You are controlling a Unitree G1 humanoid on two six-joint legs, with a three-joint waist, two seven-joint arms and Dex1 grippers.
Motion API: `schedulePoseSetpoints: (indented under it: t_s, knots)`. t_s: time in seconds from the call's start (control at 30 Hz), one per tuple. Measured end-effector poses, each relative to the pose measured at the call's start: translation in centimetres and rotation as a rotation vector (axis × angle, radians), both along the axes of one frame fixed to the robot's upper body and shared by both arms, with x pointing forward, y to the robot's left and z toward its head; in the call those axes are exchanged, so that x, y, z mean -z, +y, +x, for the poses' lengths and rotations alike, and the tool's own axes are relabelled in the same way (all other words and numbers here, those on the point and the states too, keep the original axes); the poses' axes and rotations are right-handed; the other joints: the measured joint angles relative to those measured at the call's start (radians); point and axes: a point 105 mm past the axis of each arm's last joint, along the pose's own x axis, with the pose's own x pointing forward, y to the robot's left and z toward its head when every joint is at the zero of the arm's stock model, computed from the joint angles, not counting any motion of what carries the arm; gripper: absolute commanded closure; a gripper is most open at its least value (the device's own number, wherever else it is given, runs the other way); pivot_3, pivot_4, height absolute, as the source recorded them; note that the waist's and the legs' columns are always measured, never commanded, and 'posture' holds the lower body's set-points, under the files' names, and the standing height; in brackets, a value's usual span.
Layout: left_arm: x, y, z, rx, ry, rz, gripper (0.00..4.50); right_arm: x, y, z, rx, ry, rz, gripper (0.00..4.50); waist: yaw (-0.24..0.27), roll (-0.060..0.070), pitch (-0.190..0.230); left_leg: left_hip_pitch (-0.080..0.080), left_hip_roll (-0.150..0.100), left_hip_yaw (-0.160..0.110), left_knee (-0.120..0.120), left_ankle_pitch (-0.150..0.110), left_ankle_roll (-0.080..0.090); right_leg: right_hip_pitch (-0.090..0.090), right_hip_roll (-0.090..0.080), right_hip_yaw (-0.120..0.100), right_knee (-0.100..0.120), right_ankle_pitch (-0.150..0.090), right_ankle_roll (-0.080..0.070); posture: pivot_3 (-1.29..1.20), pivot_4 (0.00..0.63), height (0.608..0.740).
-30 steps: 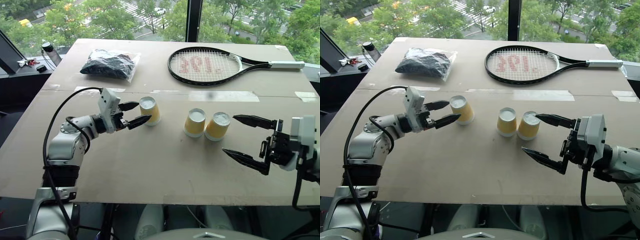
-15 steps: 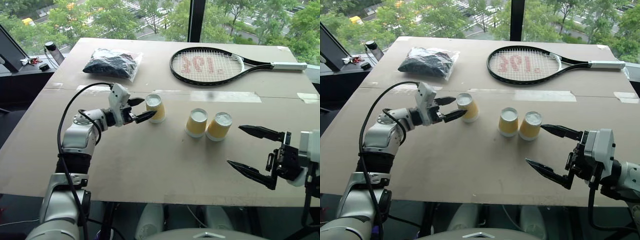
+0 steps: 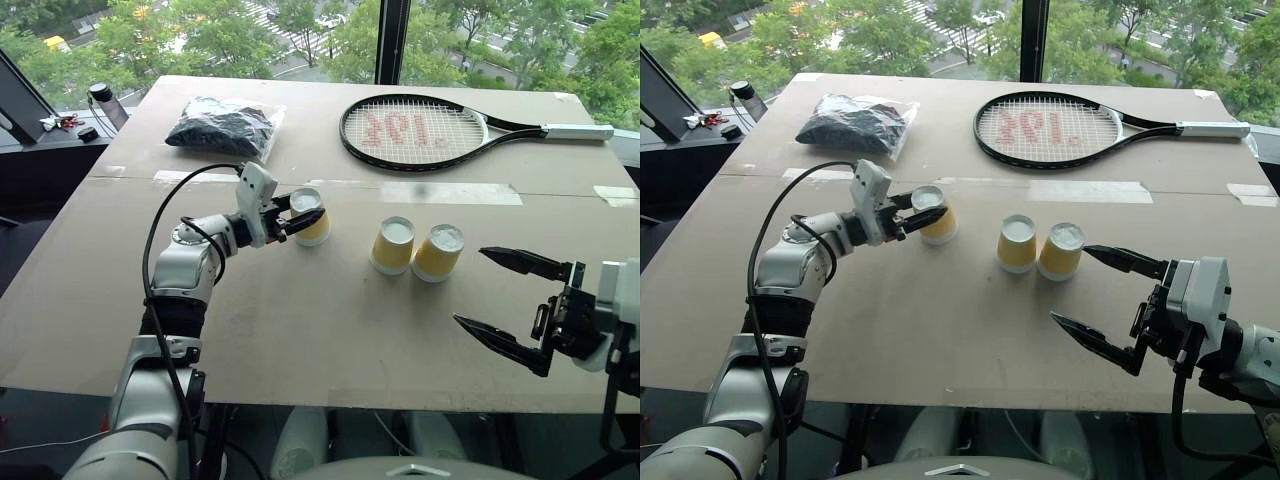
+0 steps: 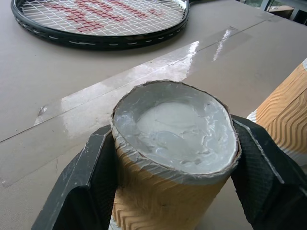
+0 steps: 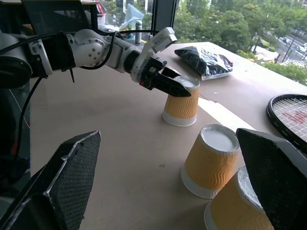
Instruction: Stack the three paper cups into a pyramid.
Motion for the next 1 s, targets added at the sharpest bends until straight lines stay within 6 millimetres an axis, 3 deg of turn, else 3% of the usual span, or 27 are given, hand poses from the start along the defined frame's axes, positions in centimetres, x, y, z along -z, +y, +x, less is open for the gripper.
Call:
schedulePoseSetpoints:
  t_s: [0.13,0.23,0.43,0.47,0.53,0.77,1.0]
  knots:
    - [0.0,-0.1,0.0,0.019,-0.01,0.004,1.85,0.0,-0.1,0.1,0.016,-0.002,0.003,0.0,0.0,0.0,0.0,0.0,0.0,0.0,0.0,0.0,-0.001,0.0,0.0,0.0,0.0,0.0,0.0,0.0,0.15,0.74]
    - [-1.2,-0.7,-0.2,0.079,-0.02,-0.02,1.85,0.1,-0.2,0.2,0.041,0.008,0.009,0.0,0.002,0.0,0.0,-0.002,0.0,-0.001,0.001,0.001,-0.002,0.0,0.0,-0.001,0.0,0.0,0.0,0.0,0.15,0.74]
    - [-8.0,-4.1,-0.5,0.285,-0.104,-0.073,1.85,0.3,-0.9,0.3,0.097,0.016,0.026,0.0,0.004,0.0,0.0,-0.013,-0.001,-0.01,0.008,0.002,-0.003,-0.003,0.0,-0.012,-0.001,0.0,0.001,0.0,0.15,0.74]
    - [-9.9,-6.0,-0.9,0.365,-0.119,-0.096,1.85,0.4,-1.4,0.3,0.123,0.021,0.03,0.0,0.007,0.0,0.0,-0.014,-0.003,-0.013,0.008,0.002,-0.003,-0.003,0.0,-0.012,-0.001,0.0,0.001,0.0,0.15,0.74]
    - [-11.5,-9.0,-1.8,0.484,-0.134,-0.105,1.85,0.4,-2.0,0.2,0.152,0.018,0.032,0.0,0.008,0.0,0.0,-0.014,-0.005,-0.014,0.009,0.002,-0.003,-0.002,0.0,-0.011,-0.001,-0.001,0.003,0.0,0.15,0.74]
    - [-10.2,-15.2,-3.2,0.675,-0.052,-0.075,1.85,0.1,-4.9,0.2,0.284,0.008,0.025,0.0,0.001,0.0,0.0,-0.013,-0.005,-0.015,0.008,0.002,-0.003,-0.002,0.001,-0.011,0.0,-0.001,0.003,0.0,0.15,0.74]
    - [-8.7,-16.4,-2.8,0.678,0.006,-0.044,1.85,0.5,-6.8,-1.0,0.371,0.035,0.013,0.0,0.001,0.001,0.0,-0.013,-0.005,-0.015,0.008,0.002,-0.003,-0.003,0.001,-0.01,0.0,-0.001,0.003,0.0,0.15,0.74]
